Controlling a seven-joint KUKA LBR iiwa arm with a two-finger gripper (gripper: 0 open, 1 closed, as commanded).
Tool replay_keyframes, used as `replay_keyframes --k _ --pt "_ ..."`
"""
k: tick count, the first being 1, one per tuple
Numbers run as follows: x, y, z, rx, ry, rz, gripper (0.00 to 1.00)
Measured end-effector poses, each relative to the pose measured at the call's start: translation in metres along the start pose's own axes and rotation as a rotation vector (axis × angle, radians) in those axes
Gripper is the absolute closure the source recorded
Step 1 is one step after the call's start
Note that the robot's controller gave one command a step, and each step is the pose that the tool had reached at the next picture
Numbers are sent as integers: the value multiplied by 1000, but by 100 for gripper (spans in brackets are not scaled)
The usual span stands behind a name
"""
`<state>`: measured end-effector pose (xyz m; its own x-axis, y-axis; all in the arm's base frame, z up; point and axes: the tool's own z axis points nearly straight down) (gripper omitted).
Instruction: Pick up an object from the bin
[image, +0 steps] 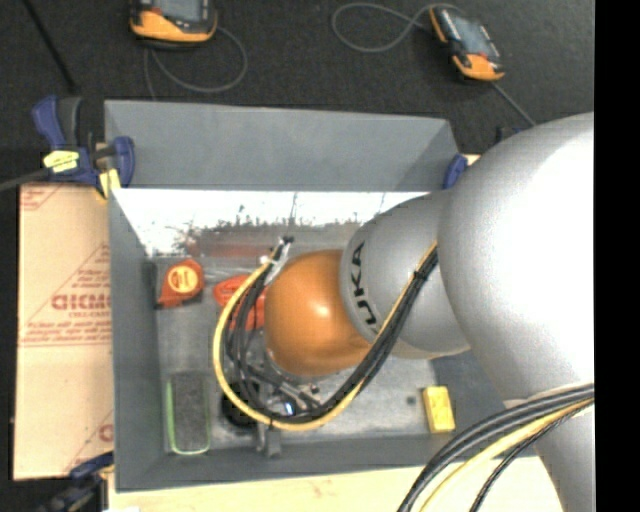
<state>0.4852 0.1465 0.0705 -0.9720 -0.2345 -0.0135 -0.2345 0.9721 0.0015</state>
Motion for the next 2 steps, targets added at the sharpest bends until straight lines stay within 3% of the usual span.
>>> replay_keyframes --k 1,2 --pt "2 1 -4 -1 -17 -172 100" --pt "2 1 -4 -1 -17 -171 100"
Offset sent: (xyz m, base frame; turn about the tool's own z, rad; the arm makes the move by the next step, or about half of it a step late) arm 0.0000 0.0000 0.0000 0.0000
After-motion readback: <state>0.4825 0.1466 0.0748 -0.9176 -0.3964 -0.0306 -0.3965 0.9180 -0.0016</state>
